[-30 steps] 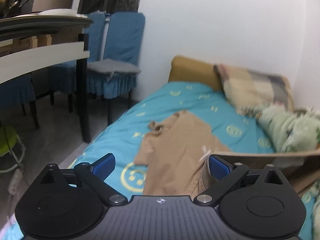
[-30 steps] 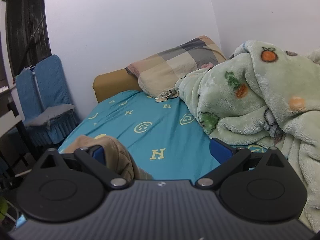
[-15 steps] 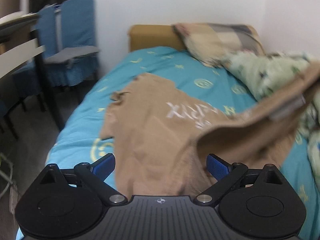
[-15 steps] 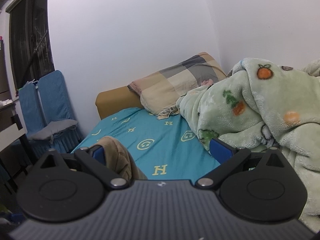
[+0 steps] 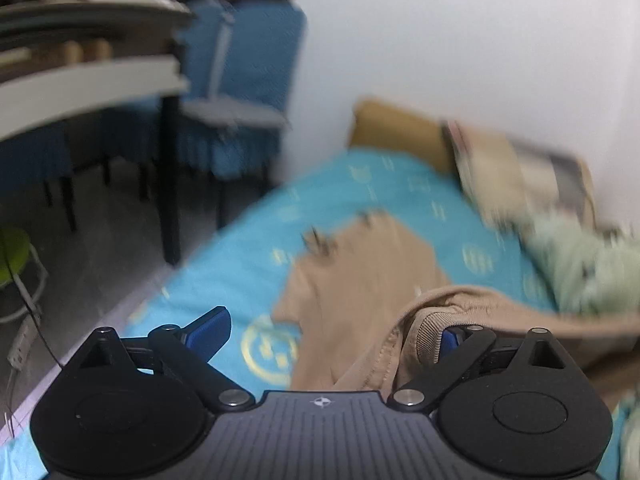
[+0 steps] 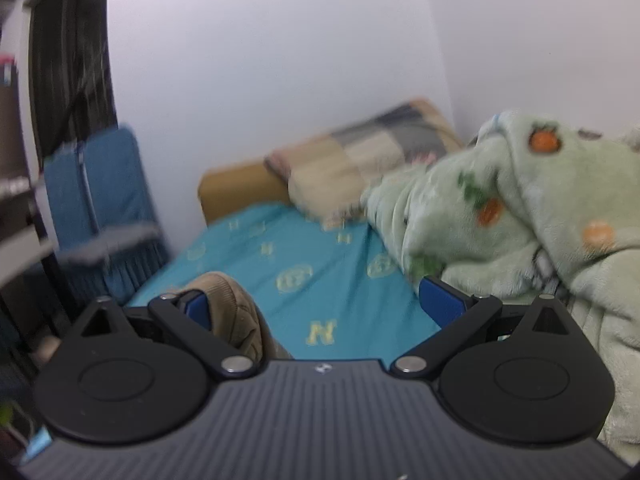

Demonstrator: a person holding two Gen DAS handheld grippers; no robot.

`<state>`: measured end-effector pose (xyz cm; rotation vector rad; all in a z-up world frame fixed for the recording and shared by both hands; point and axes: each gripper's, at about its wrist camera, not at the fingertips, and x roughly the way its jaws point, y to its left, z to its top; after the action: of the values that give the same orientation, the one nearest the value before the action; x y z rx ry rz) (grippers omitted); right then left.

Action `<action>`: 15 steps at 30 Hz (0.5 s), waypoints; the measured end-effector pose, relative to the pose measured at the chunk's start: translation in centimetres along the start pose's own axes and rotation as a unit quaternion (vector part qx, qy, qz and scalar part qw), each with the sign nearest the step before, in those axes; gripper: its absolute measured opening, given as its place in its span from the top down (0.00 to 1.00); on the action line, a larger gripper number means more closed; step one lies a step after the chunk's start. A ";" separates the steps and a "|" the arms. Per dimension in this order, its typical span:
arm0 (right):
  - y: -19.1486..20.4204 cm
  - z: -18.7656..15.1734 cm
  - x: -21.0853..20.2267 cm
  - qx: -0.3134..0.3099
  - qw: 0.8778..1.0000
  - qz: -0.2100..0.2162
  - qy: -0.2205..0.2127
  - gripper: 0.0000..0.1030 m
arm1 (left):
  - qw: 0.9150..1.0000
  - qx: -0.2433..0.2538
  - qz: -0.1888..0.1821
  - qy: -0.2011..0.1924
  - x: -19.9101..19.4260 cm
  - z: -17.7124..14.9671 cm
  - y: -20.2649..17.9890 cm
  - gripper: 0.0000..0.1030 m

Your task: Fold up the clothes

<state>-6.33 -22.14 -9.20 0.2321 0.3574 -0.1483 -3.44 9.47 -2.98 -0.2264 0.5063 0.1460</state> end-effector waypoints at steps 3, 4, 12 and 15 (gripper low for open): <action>0.4 -2.0 2.9 -0.018 0.994 0.005 0.107 0.00 | 0.999 -0.019 0.018 -0.035 -1.1 0.6 0.8 0.04; 0.7 -2.9 3.8 -0.032 0.990 -0.002 0.139 0.00 | 0.999 -0.022 0.019 -0.038 -1.4 0.7 0.9 0.04; 0.2 -3.1 0.8 0.010 0.995 -0.070 0.071 0.00 | 0.999 -0.001 0.006 -0.038 -4.4 0.1 1.0 0.04; -0.4 -0.3 -2.7 0.047 0.995 -0.085 -0.002 0.00 | 0.998 0.007 -0.012 -0.066 -6.7 0.9 0.6 0.04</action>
<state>-9.03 -22.19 -8.62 0.2954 0.3664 -0.3331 -8.92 9.70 1.03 -0.2085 0.3735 0.1326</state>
